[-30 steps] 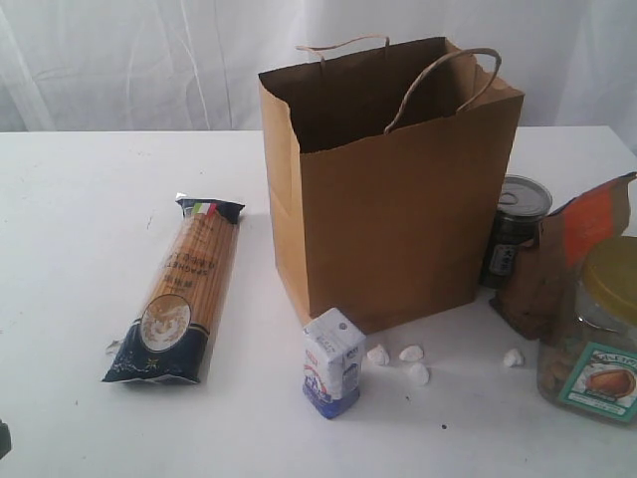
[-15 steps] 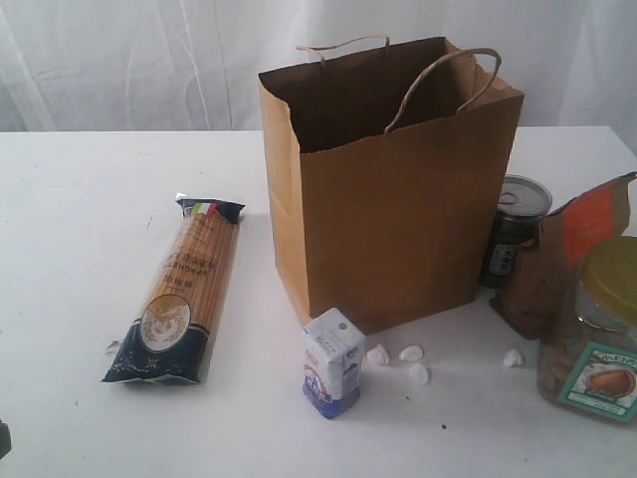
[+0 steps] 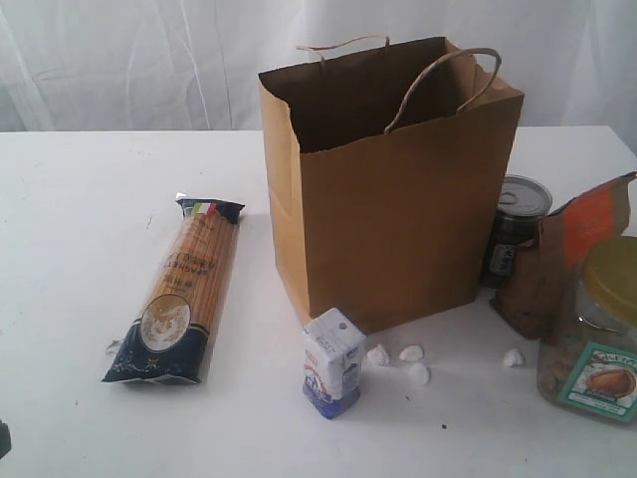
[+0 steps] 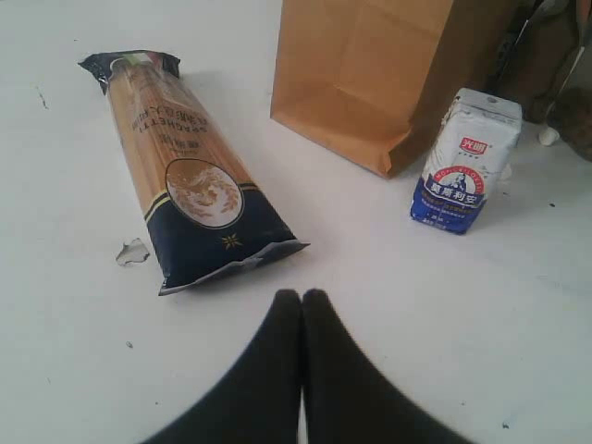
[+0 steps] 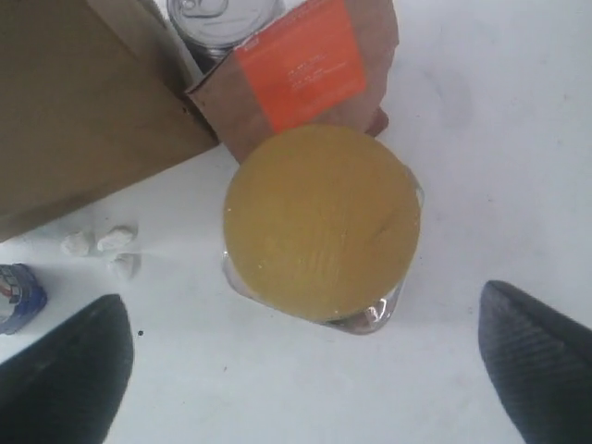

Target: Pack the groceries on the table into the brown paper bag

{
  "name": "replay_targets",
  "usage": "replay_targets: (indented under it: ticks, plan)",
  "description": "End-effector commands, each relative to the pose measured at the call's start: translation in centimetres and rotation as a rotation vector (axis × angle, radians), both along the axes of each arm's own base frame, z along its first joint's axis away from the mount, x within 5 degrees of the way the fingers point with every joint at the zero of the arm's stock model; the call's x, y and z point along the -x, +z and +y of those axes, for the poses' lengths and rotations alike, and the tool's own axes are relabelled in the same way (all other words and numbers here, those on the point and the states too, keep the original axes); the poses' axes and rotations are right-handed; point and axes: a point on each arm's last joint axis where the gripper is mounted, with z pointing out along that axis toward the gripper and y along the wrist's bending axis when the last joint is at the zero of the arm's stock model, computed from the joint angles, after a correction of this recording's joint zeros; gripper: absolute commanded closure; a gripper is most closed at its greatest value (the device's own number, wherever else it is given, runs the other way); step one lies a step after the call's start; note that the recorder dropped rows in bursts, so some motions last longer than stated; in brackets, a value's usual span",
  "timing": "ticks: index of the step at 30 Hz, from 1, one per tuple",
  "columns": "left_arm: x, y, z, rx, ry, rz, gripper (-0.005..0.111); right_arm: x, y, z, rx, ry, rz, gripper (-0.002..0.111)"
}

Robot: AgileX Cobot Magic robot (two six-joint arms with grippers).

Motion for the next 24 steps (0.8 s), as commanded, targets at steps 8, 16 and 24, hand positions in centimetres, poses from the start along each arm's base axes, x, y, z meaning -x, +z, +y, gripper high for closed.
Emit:
replay_targets:
  ticks: [8, 16, 24]
  plan:
    - [0.0, -0.1, 0.0, 0.003, -0.002, 0.004, 0.107, -5.1, -3.4, -0.6, 0.041, 0.081, 0.102, 0.015]
    - [0.0, -0.1, 0.0, 0.003, -0.002, 0.004, 0.107, -6.9, -4.6, 1.0, 0.065, 0.185, 0.101, 0.008]
    - [0.0, -0.1, 0.0, 0.003, -0.002, 0.004, 0.107, -8.0, -5.8, 0.9, 0.096, 0.198, 0.137, 0.008]
